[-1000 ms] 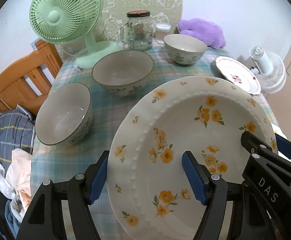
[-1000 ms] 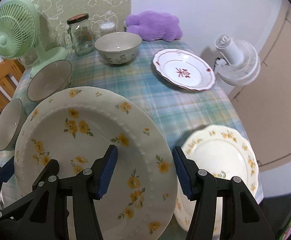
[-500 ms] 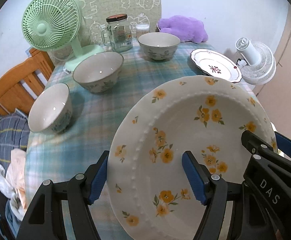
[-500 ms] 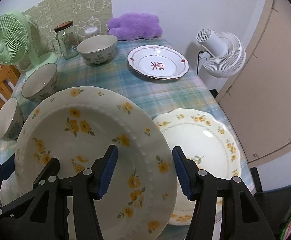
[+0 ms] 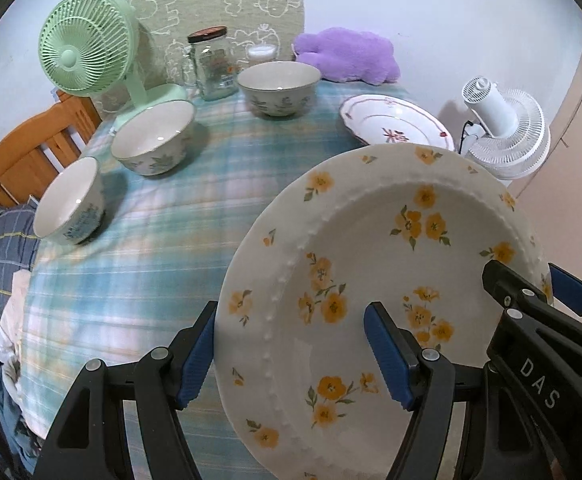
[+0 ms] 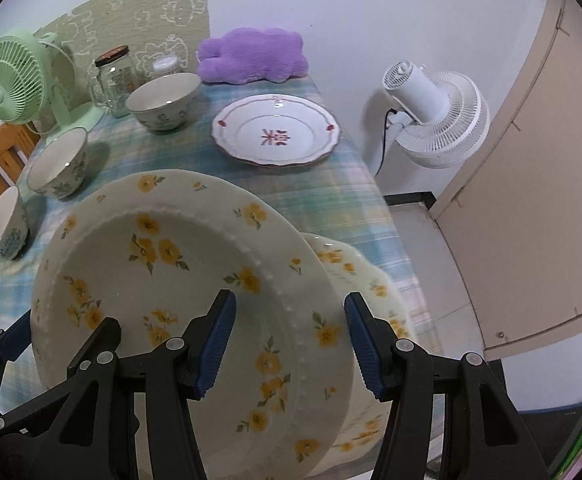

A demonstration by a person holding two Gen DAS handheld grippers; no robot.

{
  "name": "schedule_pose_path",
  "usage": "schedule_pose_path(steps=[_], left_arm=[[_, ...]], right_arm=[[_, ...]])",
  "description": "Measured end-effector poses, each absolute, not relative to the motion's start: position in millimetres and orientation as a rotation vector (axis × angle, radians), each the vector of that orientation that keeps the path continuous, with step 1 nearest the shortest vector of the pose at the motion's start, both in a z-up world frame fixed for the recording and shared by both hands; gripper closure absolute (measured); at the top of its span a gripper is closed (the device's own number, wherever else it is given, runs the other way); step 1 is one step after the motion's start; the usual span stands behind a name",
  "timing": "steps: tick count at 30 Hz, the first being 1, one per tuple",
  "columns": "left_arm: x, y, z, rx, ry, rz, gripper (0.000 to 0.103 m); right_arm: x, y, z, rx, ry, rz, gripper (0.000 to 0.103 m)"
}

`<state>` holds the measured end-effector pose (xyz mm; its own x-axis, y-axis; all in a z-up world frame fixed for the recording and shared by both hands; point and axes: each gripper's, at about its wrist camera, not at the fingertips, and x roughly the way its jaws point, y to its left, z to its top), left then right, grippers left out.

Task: Organize plates and bowls
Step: 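Carry the beaded-rim plate and lower it onto the scalloped plate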

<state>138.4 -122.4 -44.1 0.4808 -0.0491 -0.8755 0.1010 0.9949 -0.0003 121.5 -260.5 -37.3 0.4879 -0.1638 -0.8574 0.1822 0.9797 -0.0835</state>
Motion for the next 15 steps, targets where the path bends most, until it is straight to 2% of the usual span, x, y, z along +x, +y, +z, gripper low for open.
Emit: schedule_pose_path(steps=[15], left_arm=[[137, -183, -74, 0.007, 1.128, -0.088, 0.030]], right_arm=[[124, -327, -61, -0.030, 1.087, -0.207, 0.044]])
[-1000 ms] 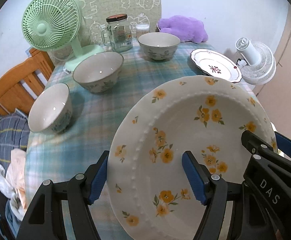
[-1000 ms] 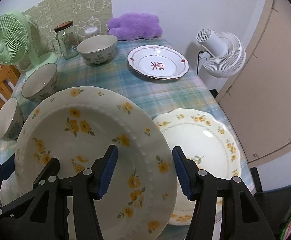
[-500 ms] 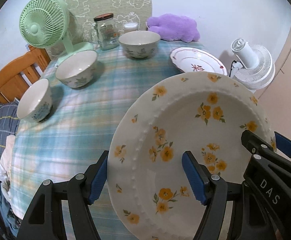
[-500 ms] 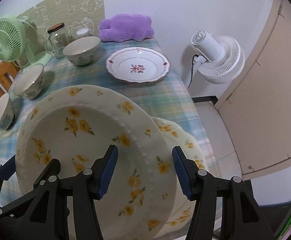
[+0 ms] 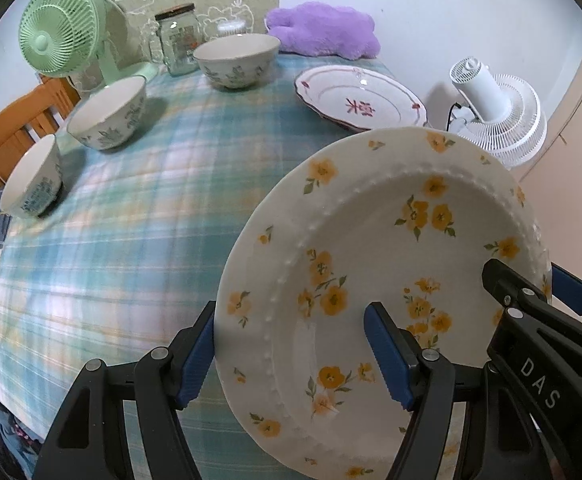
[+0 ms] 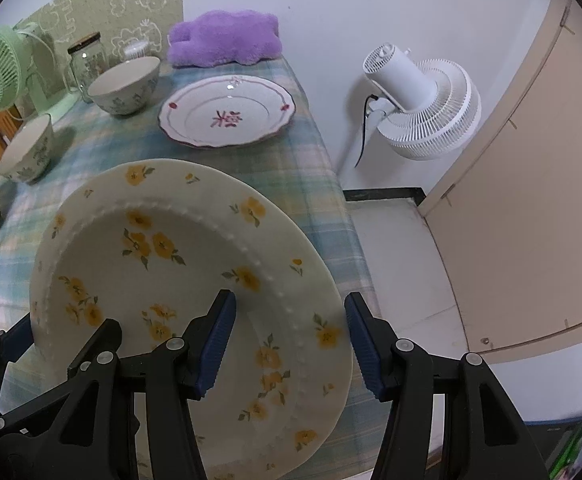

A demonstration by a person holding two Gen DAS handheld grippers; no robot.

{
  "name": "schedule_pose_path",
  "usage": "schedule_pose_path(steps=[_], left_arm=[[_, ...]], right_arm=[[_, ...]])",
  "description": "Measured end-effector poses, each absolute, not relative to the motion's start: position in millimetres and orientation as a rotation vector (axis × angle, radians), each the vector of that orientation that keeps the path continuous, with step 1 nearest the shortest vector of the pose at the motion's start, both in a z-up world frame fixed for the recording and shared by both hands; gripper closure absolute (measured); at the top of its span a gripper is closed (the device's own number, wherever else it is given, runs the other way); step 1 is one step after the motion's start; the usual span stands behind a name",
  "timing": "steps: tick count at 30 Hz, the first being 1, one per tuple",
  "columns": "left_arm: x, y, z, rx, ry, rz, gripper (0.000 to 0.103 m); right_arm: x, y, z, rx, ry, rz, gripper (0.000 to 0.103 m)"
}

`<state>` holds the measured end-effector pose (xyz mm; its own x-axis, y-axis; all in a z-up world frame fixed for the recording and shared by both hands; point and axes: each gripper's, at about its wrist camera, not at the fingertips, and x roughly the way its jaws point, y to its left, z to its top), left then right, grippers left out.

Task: Organize plates and bowls
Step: 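Carry the beaded-rim plate and lower it onto the scalloped plate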

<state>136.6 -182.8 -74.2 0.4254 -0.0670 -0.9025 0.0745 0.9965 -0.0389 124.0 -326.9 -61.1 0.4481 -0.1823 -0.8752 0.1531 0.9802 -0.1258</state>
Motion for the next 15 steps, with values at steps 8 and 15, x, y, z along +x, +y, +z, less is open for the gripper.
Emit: schedule_pose_path(steps=[8, 15], left_arm=[[138, -202, -88, 0.006, 1.157, -0.081, 0.030], [144, -212, -98, 0.015, 1.180, -0.082, 0.030]], right_arm=[[127, -345, -76, -0.045, 1.118, -0.207, 0.045], [133, -355, -86, -0.049, 1.144, -0.205, 0.045]])
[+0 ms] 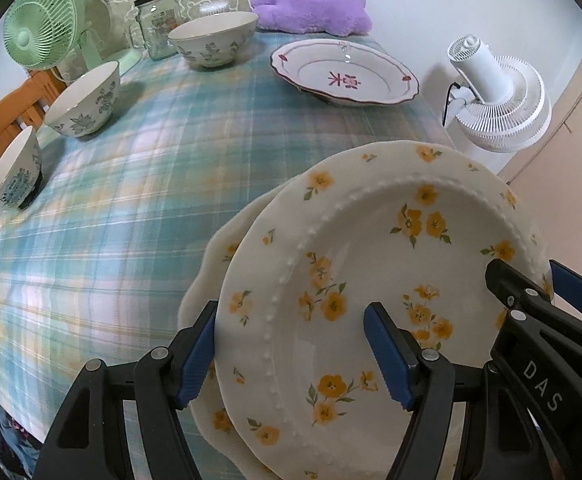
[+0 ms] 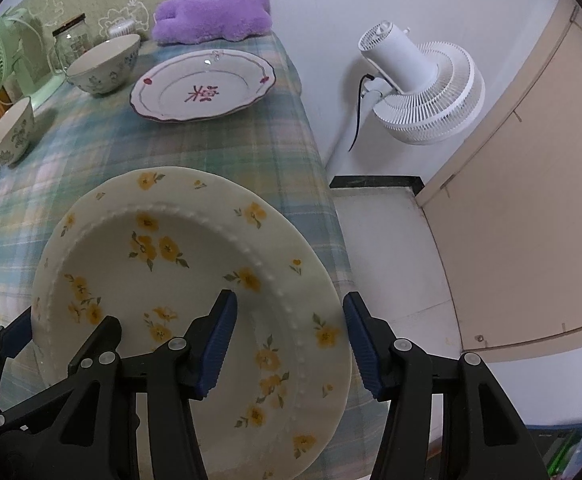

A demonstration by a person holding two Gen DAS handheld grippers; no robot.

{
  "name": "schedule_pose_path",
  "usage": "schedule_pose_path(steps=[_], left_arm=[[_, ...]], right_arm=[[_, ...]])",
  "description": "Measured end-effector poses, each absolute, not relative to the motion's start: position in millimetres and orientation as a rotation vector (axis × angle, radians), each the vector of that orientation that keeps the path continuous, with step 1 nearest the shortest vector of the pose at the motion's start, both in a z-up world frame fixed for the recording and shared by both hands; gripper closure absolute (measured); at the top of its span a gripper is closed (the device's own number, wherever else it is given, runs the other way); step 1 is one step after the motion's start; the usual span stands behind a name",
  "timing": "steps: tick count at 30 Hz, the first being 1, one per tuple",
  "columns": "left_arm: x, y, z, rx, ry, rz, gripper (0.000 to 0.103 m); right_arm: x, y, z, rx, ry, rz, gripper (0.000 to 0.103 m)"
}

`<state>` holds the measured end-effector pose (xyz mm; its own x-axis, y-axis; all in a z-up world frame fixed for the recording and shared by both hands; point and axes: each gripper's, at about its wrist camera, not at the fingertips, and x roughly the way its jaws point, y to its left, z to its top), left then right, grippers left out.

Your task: Organize plates and bowls

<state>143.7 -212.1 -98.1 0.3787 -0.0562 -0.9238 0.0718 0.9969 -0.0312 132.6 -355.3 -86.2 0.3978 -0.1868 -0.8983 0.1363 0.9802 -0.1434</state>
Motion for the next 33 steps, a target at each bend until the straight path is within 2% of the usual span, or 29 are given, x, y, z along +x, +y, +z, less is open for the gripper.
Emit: schedule_pose_path(steps=[22, 27, 33], left_arm=[[153, -226, -108, 0.091, 1.187, -0.023, 0.028], [149, -233, -100, 0.133, 1.170, -0.025, 0.019], [145, -222, -85, 0.071, 1.145, -0.044, 0.014]], right_arm=[[135, -370, -98, -0.034, 1.150, -0.206, 0.060], [131, -369, -96, -0.029, 1.157, -0.213, 0.063], [123, -373, -91, -0.019, 1.155, -0.204, 0.067]])
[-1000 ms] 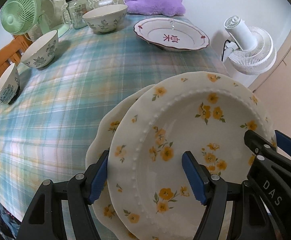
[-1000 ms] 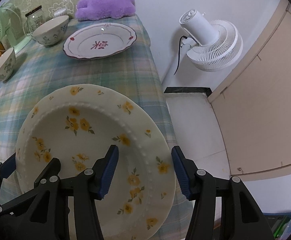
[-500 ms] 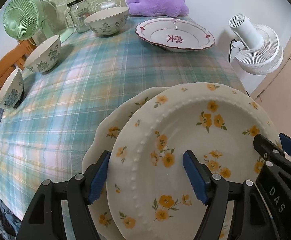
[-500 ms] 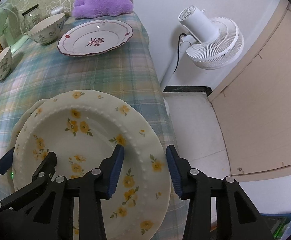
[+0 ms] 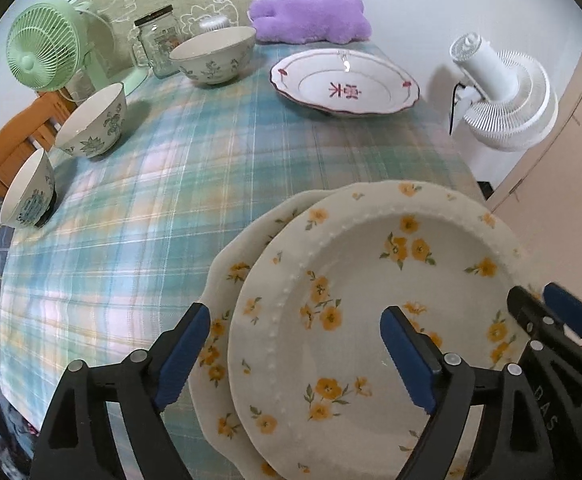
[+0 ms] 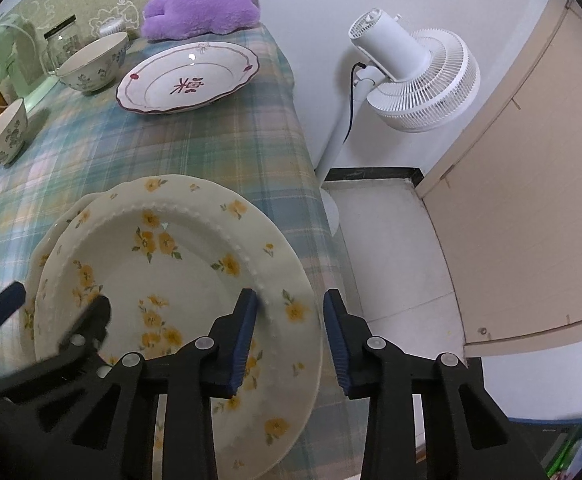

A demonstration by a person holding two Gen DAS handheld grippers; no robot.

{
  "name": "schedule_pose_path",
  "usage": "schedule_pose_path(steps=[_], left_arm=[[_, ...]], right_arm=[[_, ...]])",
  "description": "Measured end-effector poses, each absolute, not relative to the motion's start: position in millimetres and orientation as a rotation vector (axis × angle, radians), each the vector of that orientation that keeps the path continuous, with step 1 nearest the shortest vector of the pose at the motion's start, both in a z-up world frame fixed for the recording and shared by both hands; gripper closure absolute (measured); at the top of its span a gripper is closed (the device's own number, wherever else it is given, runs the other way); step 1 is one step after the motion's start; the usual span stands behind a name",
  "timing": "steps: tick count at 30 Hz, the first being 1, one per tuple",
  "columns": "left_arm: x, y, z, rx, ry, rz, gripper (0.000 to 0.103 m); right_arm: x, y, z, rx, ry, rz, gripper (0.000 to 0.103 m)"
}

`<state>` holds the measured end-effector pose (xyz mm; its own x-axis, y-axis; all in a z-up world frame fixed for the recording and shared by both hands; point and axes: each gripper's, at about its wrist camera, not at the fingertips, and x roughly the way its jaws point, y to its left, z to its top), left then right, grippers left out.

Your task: Organize plates and bowls

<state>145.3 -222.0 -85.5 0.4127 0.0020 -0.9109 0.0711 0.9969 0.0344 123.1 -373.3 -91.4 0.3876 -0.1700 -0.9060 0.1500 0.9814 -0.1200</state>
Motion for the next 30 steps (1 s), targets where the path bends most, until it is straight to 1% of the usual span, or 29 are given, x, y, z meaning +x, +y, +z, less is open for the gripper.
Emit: schedule_pose_path(steps=[1, 3, 27, 30], left_arm=[[145, -221, -85, 0.063, 1.146, -0.051, 0.014], [143, -218, -84, 0.044, 1.148, -0.066, 0.014], [141, -200, -86, 0.027, 1.173, -0.037, 0.014], [140, -199, -84, 0.038, 1.175, -0.058, 0.014]], right_arm=[[122, -374, -91, -0.017, 1.155, -0.199, 0.069], [121, -372, -92, -0.026, 1.156, -0.192, 0.070], [134, -348, -103, -0.072, 1.184, -0.119, 0.069], [135, -349, -101, -0.051, 1.195, -0.127, 0.067]])
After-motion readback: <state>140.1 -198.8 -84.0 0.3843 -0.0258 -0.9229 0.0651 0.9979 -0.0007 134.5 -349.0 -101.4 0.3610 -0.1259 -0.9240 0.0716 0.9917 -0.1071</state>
